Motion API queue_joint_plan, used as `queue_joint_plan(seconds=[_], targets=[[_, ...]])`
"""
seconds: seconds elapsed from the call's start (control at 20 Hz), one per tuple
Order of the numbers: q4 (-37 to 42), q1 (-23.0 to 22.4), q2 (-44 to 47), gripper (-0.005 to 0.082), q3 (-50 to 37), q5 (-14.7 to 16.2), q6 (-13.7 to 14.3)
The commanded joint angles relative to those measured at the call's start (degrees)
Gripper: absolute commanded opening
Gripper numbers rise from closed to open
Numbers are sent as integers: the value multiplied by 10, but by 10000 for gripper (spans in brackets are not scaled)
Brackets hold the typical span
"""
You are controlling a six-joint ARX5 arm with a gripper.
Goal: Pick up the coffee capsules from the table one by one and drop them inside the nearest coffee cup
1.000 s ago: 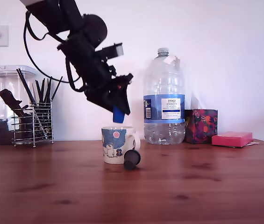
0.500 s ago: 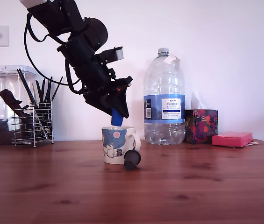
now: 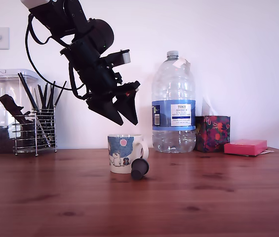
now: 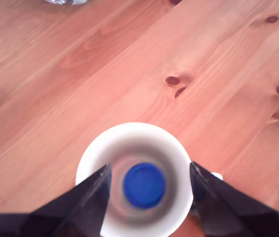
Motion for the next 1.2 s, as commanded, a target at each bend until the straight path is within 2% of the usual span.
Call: queue_joint_plan(seconds=[0.0,0.1,0.15,0.2,0.3,0.6,0.85,1.0,1.15], targets=[[2,1,9,474,6,-1,3],[-1,1,5,404,7,-1,3],[-3,1,1,329,7,-1,3],[-4,1,-5,227,7,-1,3],[-7,-1,-24,-34,7,0,3],[-28,-2,-85,-21,7,2,-6],[-17,-10,-107,-21,-16,25,-14],[49,-20,-139,-21,-90,25,-32],[164,-30,-188,-21,-205,23,-81]])
